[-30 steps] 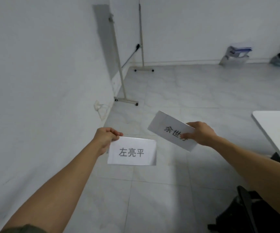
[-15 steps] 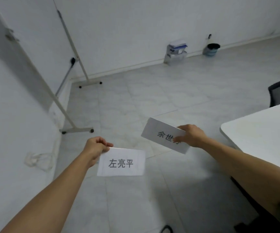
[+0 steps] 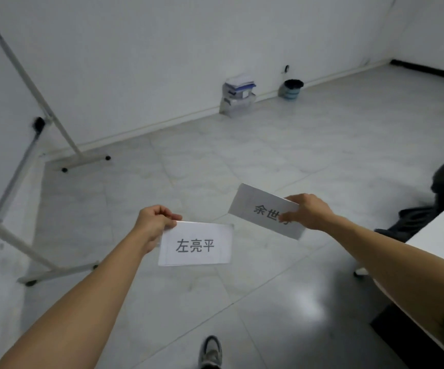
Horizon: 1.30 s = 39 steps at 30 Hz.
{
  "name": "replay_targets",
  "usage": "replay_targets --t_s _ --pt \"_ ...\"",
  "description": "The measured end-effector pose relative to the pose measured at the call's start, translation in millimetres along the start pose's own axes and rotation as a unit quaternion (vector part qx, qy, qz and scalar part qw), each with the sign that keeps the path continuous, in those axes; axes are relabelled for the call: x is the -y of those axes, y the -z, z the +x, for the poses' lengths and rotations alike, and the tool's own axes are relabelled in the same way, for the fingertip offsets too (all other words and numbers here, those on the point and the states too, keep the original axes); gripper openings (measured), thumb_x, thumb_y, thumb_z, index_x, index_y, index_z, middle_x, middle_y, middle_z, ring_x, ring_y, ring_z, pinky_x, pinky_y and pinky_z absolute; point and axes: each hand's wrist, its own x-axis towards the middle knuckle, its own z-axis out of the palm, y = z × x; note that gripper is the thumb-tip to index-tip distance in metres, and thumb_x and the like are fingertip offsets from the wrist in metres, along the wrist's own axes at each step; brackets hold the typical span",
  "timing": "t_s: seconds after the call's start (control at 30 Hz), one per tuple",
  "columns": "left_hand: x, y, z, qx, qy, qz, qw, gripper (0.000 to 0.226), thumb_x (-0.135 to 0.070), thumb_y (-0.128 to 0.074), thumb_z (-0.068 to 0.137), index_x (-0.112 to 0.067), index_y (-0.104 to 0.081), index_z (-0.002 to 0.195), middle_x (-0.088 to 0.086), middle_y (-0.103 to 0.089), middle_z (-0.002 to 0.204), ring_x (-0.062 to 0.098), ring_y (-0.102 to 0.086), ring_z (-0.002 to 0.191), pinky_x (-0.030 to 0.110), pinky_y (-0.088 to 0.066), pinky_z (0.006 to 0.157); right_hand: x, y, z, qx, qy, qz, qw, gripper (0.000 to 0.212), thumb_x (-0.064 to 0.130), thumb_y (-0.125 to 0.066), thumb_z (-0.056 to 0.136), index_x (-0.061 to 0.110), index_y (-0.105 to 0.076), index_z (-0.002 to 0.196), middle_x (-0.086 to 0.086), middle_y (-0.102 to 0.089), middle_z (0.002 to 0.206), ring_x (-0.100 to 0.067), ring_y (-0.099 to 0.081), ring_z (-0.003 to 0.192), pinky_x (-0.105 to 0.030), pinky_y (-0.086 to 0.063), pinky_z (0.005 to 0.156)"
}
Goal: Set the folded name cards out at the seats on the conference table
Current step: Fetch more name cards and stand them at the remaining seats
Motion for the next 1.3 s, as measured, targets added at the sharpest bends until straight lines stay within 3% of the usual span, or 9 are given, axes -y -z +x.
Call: replay_targets --t_s 0.2,0.4,0.53,0.67,0.77,1.0,1.3 --pt "-102.1 -45.4 146.2 0.063 -0.035 0.041 0.997 0.036 0.026 -0.051 0.076 -0.008 -0.048 0.065 0.012 -0.068 0.081 0.025 -0.061 0.073 0.033 -0.051 0.07 2.6 49.5 98.7 -0.057 -0.074 0.035 0.995 0.034 0.05 -0.077 0.071 0.042 -0.067 0.104 0.008 -0.069 0.092 -0.019 -0.063 0.082 -0.029 -0.05 0.068" --pt "-162.0 -142.0 250.6 0.14 -0.05 0.097 0.984 0.033 0.026 -0.052 0.075 -0.006 -0.05 0.066 0.012 -0.068 0.081 0.025 -0.06 0.072 0.03 -0.051 0.066 -47.4 95.7 151.9 -0.099 -0.148 0.053 0.983 0.035 0.049 -0.076 0.073 0.042 -0.067 0.107 0.009 -0.067 0.093 -0.017 -0.062 0.085 -0.028 -0.046 0.067" --pt "-185.8 -237.9 303.8 0.2 -0.053 0.124 0.97 0.032 0.026 -0.052 0.074 -0.005 -0.052 0.067 0.012 -0.068 0.081 0.026 -0.06 0.07 0.031 -0.051 0.065 -109.5 118.1 189.8 -0.114 -0.188 0.056 0.974 0.037 0.051 -0.076 0.071 0.041 -0.068 0.105 0.007 -0.071 0.095 -0.017 -0.064 0.084 -0.03 -0.051 0.069" --pt "-215.9 -338.6 352.8 0.245 -0.058 0.136 0.958 0.033 0.026 -0.052 0.074 -0.005 -0.051 0.065 0.014 -0.068 0.082 0.026 -0.061 0.071 0.035 -0.052 0.07 -167.2 153.4 242.1 -0.138 -0.22 0.075 0.963 0.035 0.049 -0.076 0.072 0.04 -0.068 0.105 0.007 -0.071 0.095 -0.016 -0.063 0.086 -0.027 -0.044 0.062" --pt "-254.1 -415.9 386.9 0.271 -0.071 0.145 0.949 0.033 0.025 -0.053 0.074 -0.006 -0.051 0.065 0.013 -0.069 0.081 0.025 -0.06 0.071 0.031 -0.051 0.066 -205.7 193.4 281.0 -0.151 -0.241 0.09 0.954 0.032 0.047 -0.076 0.074 0.038 -0.069 0.104 0.007 -0.071 0.094 -0.016 -0.062 0.085 -0.024 -0.043 0.059" --pt "-324.5 -557.4 431.8 0.325 -0.095 0.149 0.929 0.032 0.025 -0.052 0.075 -0.006 -0.051 0.067 0.01 -0.068 0.079 0.023 -0.06 0.068 0.028 -0.05 0.063 -275.2 274.7 332.8 -0.184 -0.278 0.089 0.939 0.032 0.049 -0.076 0.072 0.041 -0.068 0.102 0.012 -0.069 0.087 -0.014 -0.062 0.081 -0.029 -0.048 0.065" --pt "-377.5 -768.0 507.4 0.436 -0.117 0.183 0.873 0.031 0.025 -0.053 0.073 -0.005 -0.052 0.067 0.011 -0.069 0.08 0.022 -0.06 0.067 0.027 -0.049 0.06 -402.3 356.1 392.5 -0.24 -0.368 0.101 0.893 0.038 0.05 -0.077 0.07 0.043 -0.069 0.106 0.011 -0.072 0.094 -0.014 -0.065 0.087 -0.033 -0.054 0.072"
